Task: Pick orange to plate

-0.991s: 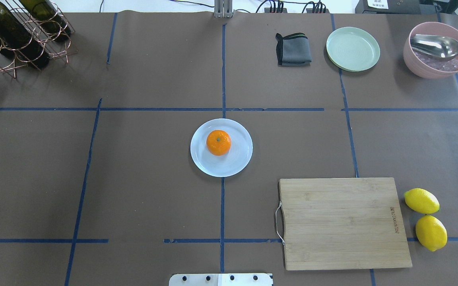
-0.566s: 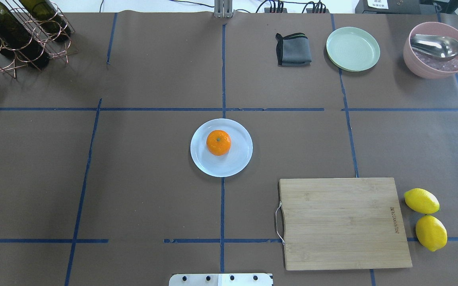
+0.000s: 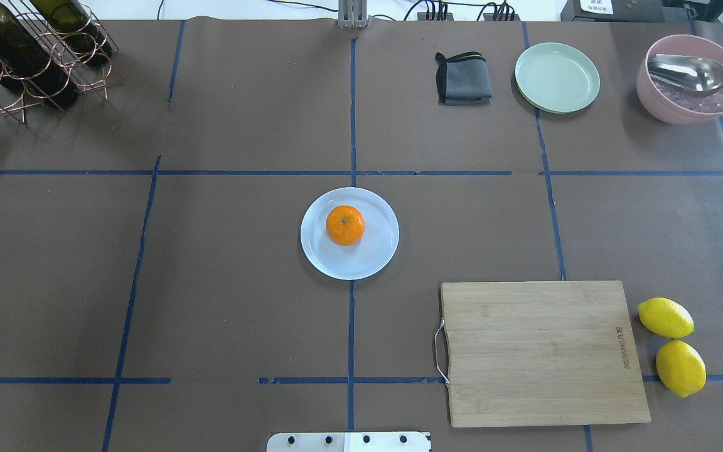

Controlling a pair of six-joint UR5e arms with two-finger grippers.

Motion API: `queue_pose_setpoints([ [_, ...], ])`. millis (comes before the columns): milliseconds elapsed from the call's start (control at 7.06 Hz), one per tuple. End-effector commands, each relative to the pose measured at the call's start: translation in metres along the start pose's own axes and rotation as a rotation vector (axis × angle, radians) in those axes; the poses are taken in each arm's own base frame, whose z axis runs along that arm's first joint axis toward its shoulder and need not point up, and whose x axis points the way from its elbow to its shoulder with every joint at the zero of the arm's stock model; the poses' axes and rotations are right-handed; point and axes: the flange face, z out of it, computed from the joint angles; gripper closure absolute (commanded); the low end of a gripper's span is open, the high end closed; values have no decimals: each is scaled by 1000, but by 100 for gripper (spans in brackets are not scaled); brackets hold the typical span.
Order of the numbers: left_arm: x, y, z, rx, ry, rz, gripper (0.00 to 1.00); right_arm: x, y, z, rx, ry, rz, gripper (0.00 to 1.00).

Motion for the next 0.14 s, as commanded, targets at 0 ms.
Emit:
queue_pose_setpoints([
  [0,-4,1,4,-8,3,-9,0,-2,-1,-2,4,1,-6,0],
])
